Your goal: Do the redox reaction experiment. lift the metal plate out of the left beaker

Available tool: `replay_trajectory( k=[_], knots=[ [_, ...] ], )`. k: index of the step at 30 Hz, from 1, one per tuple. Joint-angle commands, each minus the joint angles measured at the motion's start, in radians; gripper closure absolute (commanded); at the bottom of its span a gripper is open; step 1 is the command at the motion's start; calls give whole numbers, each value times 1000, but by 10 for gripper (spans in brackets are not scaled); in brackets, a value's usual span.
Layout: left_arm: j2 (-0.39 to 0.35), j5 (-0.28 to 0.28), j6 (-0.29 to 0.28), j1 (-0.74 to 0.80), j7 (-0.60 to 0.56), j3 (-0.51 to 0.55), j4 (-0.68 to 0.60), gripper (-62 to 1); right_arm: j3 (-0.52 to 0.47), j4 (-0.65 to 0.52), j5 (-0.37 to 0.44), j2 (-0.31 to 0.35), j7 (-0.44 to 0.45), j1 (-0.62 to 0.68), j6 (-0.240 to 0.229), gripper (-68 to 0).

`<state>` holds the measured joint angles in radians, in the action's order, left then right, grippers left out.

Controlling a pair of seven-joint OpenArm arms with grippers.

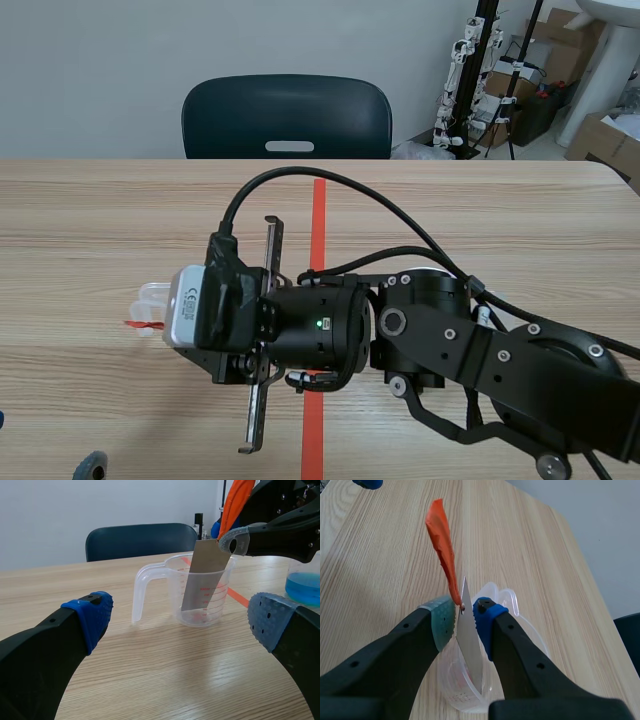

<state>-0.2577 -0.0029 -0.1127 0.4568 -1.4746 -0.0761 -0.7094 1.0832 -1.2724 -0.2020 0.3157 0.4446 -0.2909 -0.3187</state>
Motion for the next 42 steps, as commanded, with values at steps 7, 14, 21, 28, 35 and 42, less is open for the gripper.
replay_trajectory(
  k=[7,14,21,28,35,42],
  knots=[
    [-6,2,-2,5,-17,0,-18,-568,-4,-6,6,-8,14,-25,4,-9],
    [-7,-10,-2,5,-17,0,-18,-568,-4,-6,8,-8,14,-25,4,-6],
    [-7,-10,-2,5,-17,0,-18,-568,-7,-6,84,-5,13,-31,4,-6],
    [-9,-10,-2,5,-18,0,-18,-568,-10,-6,277,18,6,-71,-16,-6],
    [-9,-10,-2,5,-18,0,-18,-568,-18,-6,421,52,3,-111,-32,-6],
    [-9,-10,-2,5,-18,0,-18,-568,-18,-6,615,64,-54,-139,-73,-6]
  ],
)
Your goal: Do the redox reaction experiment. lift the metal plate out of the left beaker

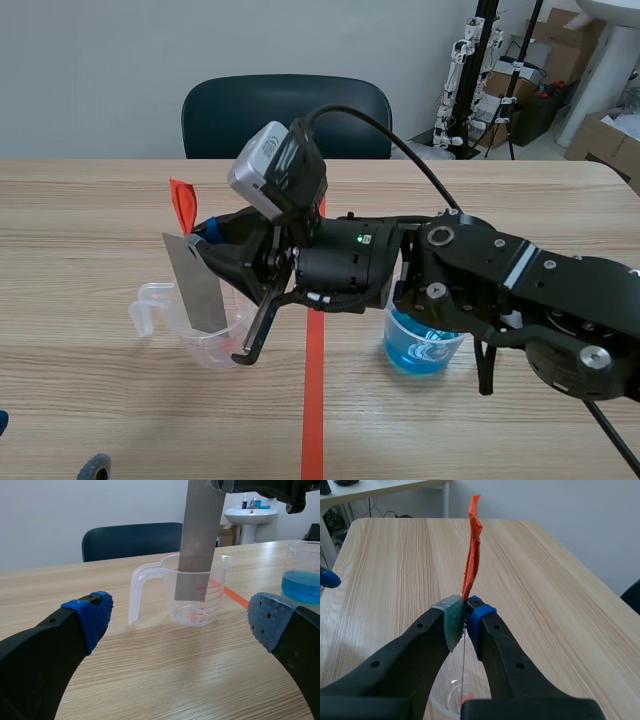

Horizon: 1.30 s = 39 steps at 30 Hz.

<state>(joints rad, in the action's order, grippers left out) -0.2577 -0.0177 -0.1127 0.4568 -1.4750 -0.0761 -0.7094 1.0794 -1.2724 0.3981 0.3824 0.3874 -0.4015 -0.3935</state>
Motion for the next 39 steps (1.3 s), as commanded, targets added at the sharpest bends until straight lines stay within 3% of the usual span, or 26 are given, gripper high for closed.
replay_trajectory(
  k=[1,7,10,17,22,26,34,39],
  knots=[
    [-9,5,-2,5,-17,0,-18,-568,-14,-6,33,-2,-9,-29,1,-6],
    [-9,5,-2,5,-17,0,-18,-568,-14,-6,67,-3,-47,-32,-2,-6],
    [-9,5,-2,5,-17,0,-18,-568,-14,-7,72,-3,-67,-51,-43,-6],
    [-9,5,-2,5,-17,0,-18,-568,-16,-55,192,0,-229,-130,-81,-6],
    [-9,6,-2,5,-17,0,-18,-568,-68,-142,240,17,-288,-150,-84,-6],
    [-9,6,-2,5,-18,0,-18,-568,-131,-233,255,17,-390,-150,-95,-6],
    [-9,6,-2,5,-18,0,-18,-568,-257,-400,395,17,-617,-150,-95,-6],
    [-9,5,-2,5,-18,0,-18,-568,-308,-475,471,17,-693,-150,-94,-6]
  ],
)
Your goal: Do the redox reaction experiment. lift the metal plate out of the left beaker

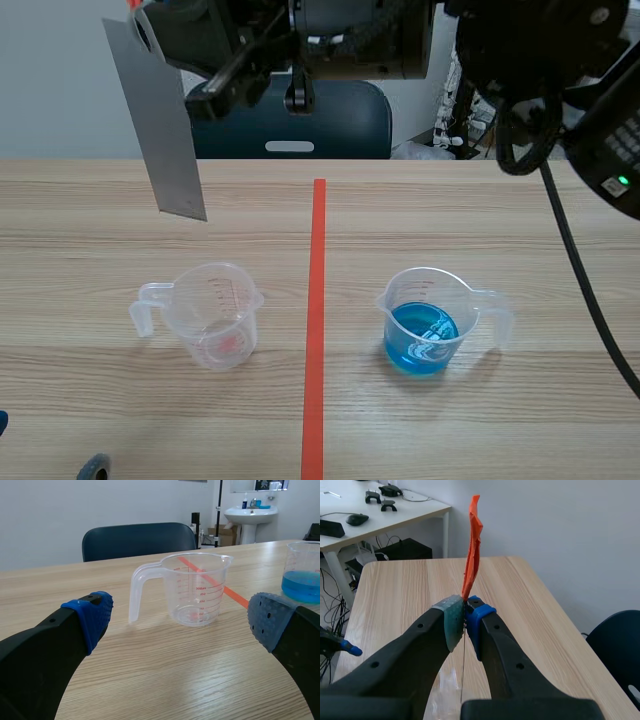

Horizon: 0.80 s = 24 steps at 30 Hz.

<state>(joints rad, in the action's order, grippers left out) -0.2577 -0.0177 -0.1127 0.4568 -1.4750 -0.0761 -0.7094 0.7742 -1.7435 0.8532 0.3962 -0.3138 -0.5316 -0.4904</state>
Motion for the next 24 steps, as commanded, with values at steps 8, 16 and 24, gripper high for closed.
replay_trajectory(
  k=[8,16,24],
  knots=[
    [-9,5,-2,5,-18,0,-18,-568,-6,-16,97,10,-48,-19,-2,-6],
    [-9,5,-2,5,-18,0,-18,-568,-6,-16,93,14,-72,-14,-5,-6],
    [-9,5,-2,5,-18,0,-18,-568,-7,-16,93,14,-80,-12,-4,-6]
  ],
)
